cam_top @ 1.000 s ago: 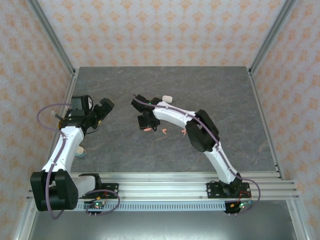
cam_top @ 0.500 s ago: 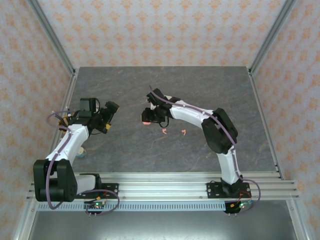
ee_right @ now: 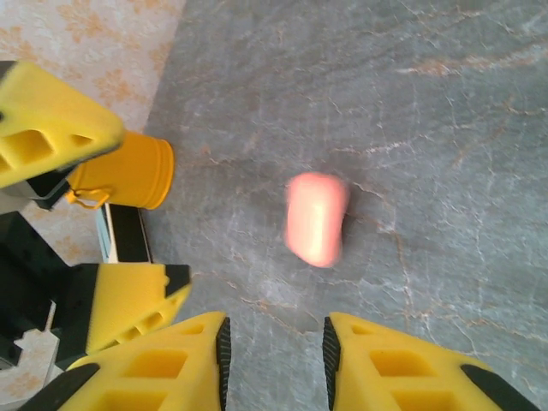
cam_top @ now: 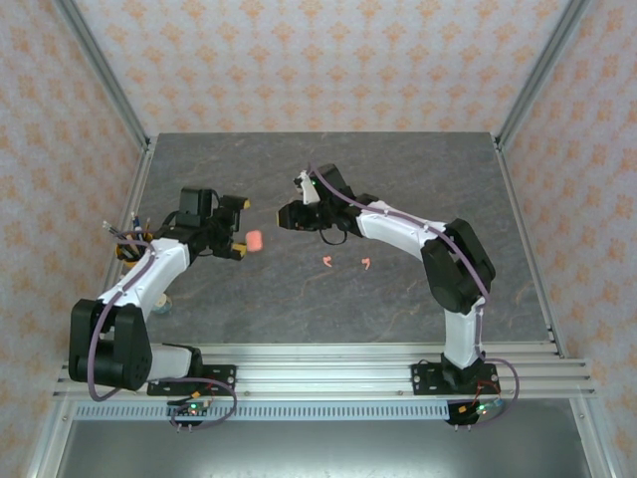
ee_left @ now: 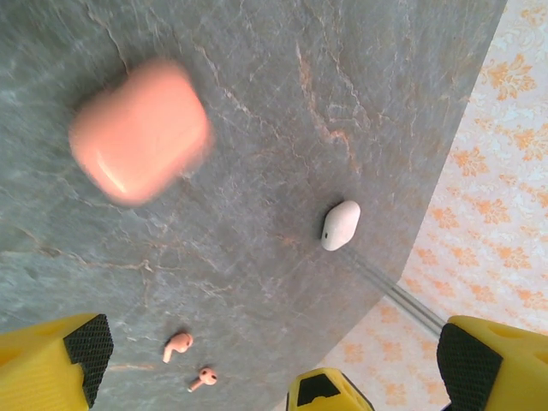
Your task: Insert wireless bluetooth earbuds into charging case
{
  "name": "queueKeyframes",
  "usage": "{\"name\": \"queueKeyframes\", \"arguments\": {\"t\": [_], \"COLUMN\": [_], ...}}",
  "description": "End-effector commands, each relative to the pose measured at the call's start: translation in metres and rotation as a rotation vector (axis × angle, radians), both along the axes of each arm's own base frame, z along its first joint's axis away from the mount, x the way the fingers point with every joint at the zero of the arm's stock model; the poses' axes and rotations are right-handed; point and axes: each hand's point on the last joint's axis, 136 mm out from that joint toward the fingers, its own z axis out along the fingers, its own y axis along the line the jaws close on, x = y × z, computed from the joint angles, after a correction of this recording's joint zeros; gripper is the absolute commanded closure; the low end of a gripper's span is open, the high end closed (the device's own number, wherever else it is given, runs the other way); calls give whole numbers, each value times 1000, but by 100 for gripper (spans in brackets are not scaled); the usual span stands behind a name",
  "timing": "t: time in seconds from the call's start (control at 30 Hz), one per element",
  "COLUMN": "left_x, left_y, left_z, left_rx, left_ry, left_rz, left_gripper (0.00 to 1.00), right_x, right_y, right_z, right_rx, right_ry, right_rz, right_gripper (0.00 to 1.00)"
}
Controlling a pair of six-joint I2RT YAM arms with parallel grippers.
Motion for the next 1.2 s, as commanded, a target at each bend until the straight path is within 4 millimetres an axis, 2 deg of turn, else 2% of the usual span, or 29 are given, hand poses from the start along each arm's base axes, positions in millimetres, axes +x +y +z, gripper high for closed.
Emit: {"name": "queueKeyframes", "arguments": {"t": [0.0, 0.13, 0.27, 0.43, 0.57, 0.67, 0.73, 1.03, 1.07, 1.17], "left_x": [20, 20, 21, 24, 27, 32, 36, 84, 89, 101], "left_y": [-8, 0, 27, 55, 78, 90, 96, 120, 120, 119], "left_z": [19, 24, 32, 35, 17, 2, -8, -21, -33, -47], "left_rx": [-25, 73, 205, 467, 638, 711, 739, 900, 897, 888], "left_ry": [-36, -42, -54, -2, 115, 179, 224, 300, 322, 338], "left_rz": [47, 9, -12, -127, -189, -202, -207, -264, -279, -306], "left_gripper": [0, 0, 0, 0, 0, 0, 0, 0, 0, 0], "right_x": [3, 7, 12, 11, 7, 2, -1, -12, -12, -12], "right_y": [4, 2, -8, -21, -31, -38, -42, -46, -46, -48], "right_z": [25, 12, -7, -15, -18, -19, -19, -5, -3, 5], "right_rx": [66, 31, -31, -72, -96, -113, -130, -124, -127, -140], "right_ry": [-70, -55, -15, 5, 16, 18, 17, 17, 11, -12], "right_rz": [23, -3, -75, -136, -162, -174, -175, -145, -142, -132], "right_gripper": [65, 65, 64, 59, 49, 36, 31, 29, 29, 29]}}
